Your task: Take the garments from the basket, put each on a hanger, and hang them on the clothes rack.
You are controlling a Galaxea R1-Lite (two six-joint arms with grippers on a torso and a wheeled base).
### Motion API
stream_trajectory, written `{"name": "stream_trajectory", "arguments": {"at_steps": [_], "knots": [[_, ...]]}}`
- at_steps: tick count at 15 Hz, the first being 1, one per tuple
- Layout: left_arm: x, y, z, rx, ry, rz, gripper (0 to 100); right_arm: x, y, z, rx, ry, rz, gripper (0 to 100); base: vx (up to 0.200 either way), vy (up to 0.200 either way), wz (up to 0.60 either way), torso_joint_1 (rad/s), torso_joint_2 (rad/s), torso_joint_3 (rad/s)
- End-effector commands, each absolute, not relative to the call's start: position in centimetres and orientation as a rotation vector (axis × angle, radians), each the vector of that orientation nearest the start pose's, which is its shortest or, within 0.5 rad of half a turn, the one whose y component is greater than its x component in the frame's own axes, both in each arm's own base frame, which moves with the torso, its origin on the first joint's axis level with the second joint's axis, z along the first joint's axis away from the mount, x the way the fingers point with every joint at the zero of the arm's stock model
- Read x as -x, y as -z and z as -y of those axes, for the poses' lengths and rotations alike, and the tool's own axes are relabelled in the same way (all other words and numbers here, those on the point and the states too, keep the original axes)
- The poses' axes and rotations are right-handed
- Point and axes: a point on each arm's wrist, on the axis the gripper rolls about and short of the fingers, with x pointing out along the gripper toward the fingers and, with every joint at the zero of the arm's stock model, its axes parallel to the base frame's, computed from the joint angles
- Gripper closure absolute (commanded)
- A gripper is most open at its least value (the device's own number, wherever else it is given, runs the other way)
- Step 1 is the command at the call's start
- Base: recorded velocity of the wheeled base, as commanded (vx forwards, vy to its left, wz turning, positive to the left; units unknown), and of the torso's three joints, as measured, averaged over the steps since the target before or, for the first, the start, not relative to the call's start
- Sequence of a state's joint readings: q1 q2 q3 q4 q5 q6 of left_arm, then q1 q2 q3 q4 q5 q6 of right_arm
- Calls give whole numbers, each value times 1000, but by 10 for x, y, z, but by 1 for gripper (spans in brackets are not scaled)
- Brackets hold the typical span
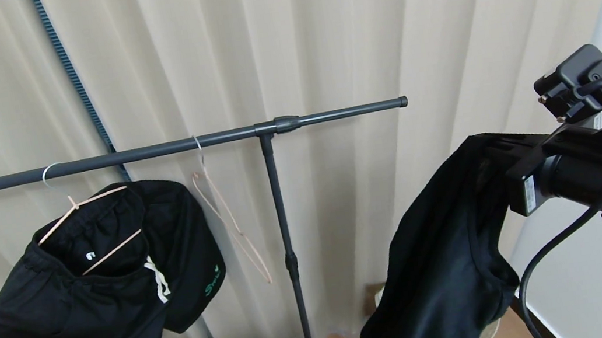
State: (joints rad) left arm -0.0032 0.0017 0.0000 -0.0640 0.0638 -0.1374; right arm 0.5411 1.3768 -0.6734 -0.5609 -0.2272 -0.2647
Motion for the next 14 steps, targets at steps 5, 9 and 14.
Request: {"name": "stream_trajectory", "arguments": {"at_steps": [5,9,14], "knots": [[23,-82,-2,145,-55,67,0,-196,-224,-112,316,-330,-90,100,-120,80,0,2,2,1],[23,-82,-2,145,-57,67,0,-194,-225,-111,315,-330,-86,100,-150,50,0,2,4,4],[23,-82,-2,145,-57,67,0,-195,-225,-111,316,-330,-89,100,0,200,0,-3,1,3]]}}
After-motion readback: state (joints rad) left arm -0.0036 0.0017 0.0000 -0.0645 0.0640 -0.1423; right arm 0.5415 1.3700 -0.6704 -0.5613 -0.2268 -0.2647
